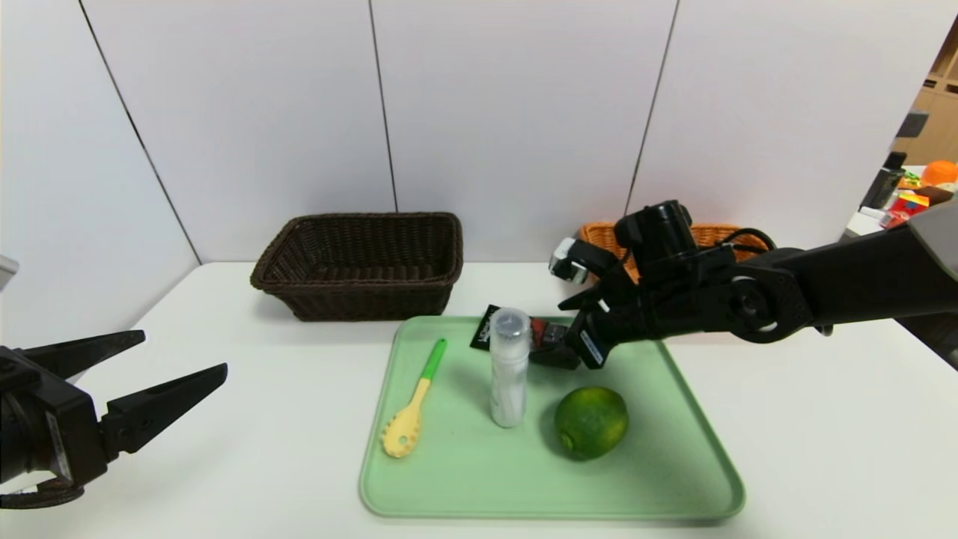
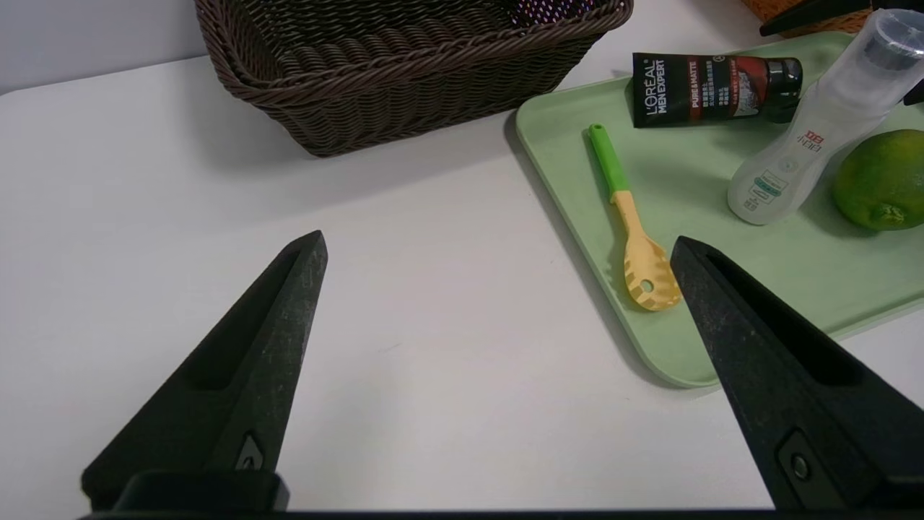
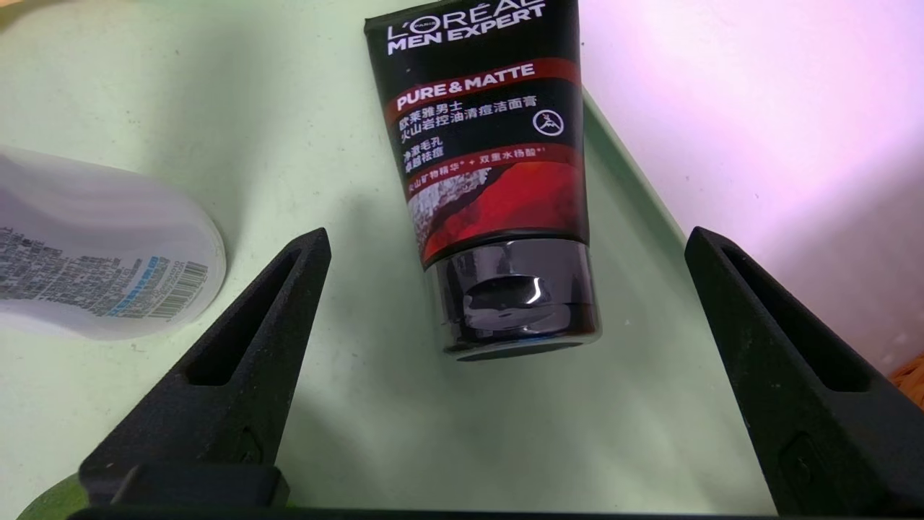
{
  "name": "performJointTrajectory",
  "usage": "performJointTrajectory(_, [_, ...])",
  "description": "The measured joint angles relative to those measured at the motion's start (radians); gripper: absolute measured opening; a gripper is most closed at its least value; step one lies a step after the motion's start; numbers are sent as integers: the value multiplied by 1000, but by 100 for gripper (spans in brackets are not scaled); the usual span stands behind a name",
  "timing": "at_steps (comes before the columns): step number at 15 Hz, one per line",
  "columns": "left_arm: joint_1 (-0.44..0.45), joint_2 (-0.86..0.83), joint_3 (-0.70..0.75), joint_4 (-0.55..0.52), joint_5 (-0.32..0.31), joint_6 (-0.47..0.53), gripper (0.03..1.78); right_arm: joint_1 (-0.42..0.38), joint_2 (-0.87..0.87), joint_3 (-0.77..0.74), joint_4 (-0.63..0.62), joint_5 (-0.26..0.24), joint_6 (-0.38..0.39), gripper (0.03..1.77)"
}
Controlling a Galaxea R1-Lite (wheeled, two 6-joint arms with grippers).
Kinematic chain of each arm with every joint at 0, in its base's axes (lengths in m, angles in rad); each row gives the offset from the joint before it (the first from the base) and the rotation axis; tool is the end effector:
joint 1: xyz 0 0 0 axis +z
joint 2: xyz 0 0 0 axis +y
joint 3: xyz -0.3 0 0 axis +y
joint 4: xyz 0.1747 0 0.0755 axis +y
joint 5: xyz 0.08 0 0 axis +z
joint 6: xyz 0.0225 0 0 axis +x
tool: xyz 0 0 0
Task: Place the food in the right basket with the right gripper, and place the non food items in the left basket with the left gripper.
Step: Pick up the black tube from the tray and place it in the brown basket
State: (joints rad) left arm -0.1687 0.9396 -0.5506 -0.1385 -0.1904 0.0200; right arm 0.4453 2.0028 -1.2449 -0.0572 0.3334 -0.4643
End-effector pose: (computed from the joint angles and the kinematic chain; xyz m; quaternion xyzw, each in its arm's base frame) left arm 0.1098 -0.0230 0.2205 0.0084 0.1231 -0.1784 0.9762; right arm 0.3414 0.1711 0.1419 -0.2186 0.2515 0.4258 0.8412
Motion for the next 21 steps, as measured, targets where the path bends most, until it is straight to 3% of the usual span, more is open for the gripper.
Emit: performJointTrajectory(21, [0, 0, 2, 0, 0, 0, 169, 8, 17, 29, -9, -1, -18, 170])
